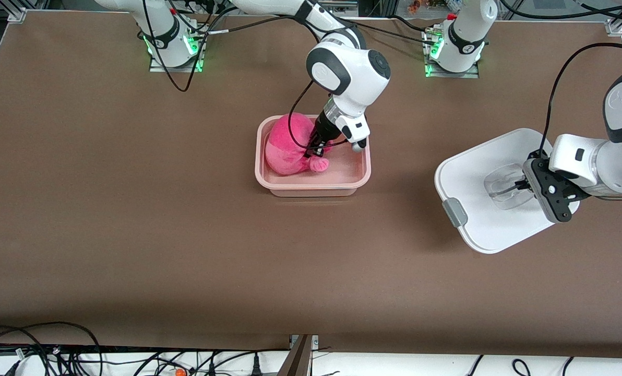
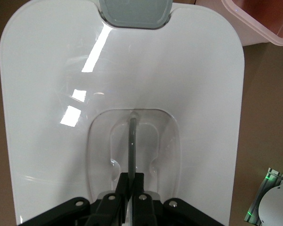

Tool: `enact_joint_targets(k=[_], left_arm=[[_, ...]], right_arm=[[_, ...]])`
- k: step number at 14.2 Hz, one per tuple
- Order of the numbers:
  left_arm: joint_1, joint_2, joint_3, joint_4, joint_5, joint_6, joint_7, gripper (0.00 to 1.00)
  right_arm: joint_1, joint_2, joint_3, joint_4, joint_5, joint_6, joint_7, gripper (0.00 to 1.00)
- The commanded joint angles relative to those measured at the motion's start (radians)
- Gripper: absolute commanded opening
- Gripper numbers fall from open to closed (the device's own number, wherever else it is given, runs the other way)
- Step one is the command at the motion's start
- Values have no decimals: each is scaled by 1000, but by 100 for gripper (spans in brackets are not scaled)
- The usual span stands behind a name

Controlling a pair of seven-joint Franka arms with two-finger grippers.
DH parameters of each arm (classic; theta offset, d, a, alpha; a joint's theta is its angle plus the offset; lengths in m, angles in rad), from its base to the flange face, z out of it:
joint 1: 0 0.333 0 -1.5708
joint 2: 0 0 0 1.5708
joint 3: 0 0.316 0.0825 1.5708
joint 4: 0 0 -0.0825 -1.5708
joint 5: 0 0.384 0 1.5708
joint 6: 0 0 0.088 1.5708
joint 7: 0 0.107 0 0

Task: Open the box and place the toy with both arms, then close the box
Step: 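Lower the toy into the box and open the right gripper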

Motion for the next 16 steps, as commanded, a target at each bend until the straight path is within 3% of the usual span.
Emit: enact_joint_targets(k=[1, 4, 12, 13, 14, 16], left_arm=[[-8, -3, 9, 10, -31, -15, 20, 0], [-7, -2, 7, 10, -31, -15, 23, 0], [-7, -2, 9, 8, -32, -19, 23, 0], [-5, -2, 9, 8, -32, -19, 23, 0], [-7, -2, 9, 8, -32, -19, 25, 0], [-7, -2, 9, 7, -32, -19, 23, 0]], right_arm=[[4, 14, -14, 27, -6, 33, -5, 0], [4, 13, -60, 27, -6, 66, -6, 0], [65, 74, -52, 25, -6, 82, 26, 0], [65, 74, -52, 25, -6, 88, 38, 8], [65, 73, -52, 25, -2, 97, 70, 99], [65, 62, -54, 27, 4, 90, 136, 100]])
